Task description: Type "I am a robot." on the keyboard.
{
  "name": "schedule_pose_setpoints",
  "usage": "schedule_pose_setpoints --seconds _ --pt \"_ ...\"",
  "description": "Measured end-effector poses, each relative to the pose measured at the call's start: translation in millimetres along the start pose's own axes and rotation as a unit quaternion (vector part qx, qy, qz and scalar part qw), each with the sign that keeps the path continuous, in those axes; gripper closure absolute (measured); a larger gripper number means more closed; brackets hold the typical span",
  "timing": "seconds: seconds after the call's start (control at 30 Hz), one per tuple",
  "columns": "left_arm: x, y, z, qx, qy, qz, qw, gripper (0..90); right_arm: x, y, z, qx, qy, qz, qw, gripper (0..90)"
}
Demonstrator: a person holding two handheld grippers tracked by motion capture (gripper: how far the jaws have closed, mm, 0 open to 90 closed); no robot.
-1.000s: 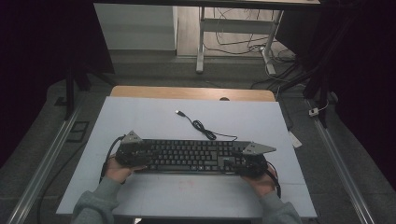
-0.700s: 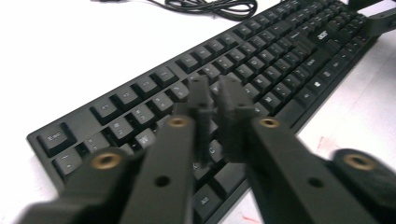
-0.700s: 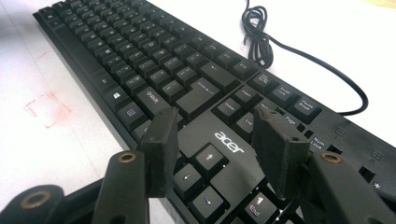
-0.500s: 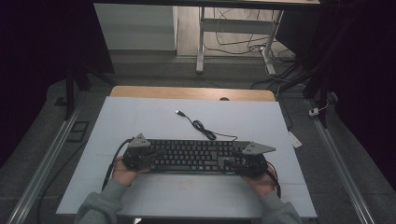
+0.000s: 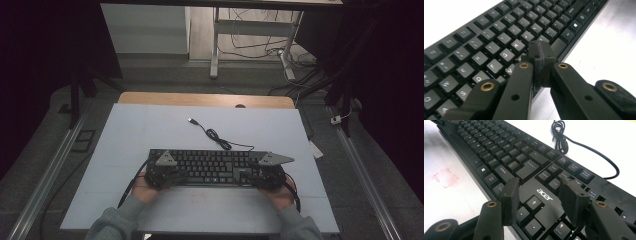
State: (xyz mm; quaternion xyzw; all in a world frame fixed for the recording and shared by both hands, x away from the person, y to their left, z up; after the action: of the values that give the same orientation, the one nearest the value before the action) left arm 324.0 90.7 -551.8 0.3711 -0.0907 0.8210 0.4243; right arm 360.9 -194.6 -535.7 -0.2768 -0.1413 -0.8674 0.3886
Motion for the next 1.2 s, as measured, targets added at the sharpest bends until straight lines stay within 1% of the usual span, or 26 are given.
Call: schedule_pose_setpoints --seconds 0.03,0.07,0.2,0.4,0.6,0.83,0.9,0.97,1.03,1.07,1.2 --pt "-1.6 1.3 -0.5 -0.001 -0.003 -0.001 1.0 88.6 -0.1 0.0 -0.1 0.0 0.0 0.0 1.0 50.6" --pt "-2.7 2.1 -0.9 -0.008 -0.008 -0.002 0.9999 88.5 -0.1 0.0 -0.2 0.0 -0.001 -0.002 1.0 50.5" --pt "-6.8 4.2 -1.9 -0.014 -0.017 0.001 0.9998 88.5 -0.5 -0.9 0.1 0.0 0.001 0.001 1.0 50.4" --pt "-8.0 3.5 -3.1 -0.014 -0.021 0.003 0.9997 88.3 -0.9 -0.4 -0.6 0.0 -0.002 0.001 1.0 50.3" --pt "-11.9 3.9 -5.5 -0.019 -0.031 0.004 0.9993 88.1 0.0 0.3 -0.3 0.001 -0.002 -0.003 1.0 50.2" --pt "-12.6 3.4 -5.8 -0.015 -0.029 0.005 0.9995 88.4 -0.1 0.2 -0.2 0.0 0.0 -0.001 1.0 50.1" --pt "-14.6 2.9 -7.1 -0.017 -0.034 0.008 0.9993 88.5 0.1 0.3 -0.2 0.001 -0.001 -0.001 1.0 50.1" --pt "-15.1 2.9 -7.1 -0.014 -0.029 0.005 0.9995 88.6 0.3 0.5 -0.2 0.0 -0.001 -0.001 1.0 50.1" --pt "-13.5 2.7 -6.8 -0.016 -0.029 0.008 0.9994 88.6 0.2 0.3 -0.2 0.0 -0.001 -0.001 1.0 50.1" --pt "-12.1 2.3 -6.2 -0.018 -0.025 0.009 0.9995 88.6 -0.2 0.1 0.0 0.0 0.001 0.0 1.0 50.0" --pt "-1.3 -0.6 -0.6 -0.008 0.005 0.01 0.9999 88.5 0.7 1.4 0.0 0.002 -0.001 -0.002 1.0 50.0"
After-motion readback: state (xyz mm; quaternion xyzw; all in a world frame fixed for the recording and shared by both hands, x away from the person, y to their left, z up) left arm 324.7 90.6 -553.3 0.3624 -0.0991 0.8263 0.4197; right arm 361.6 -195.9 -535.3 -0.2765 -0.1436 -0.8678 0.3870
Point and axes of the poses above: each handheld gripper's, and its own axes: x roughly backward along the jaws, z roughly out of its top, y roughly to its right, the point moved 6 cm from there along -x, roughly forward along the jaws, and after that the axes turned 3 degrees about -z, right-handed, at the moved point
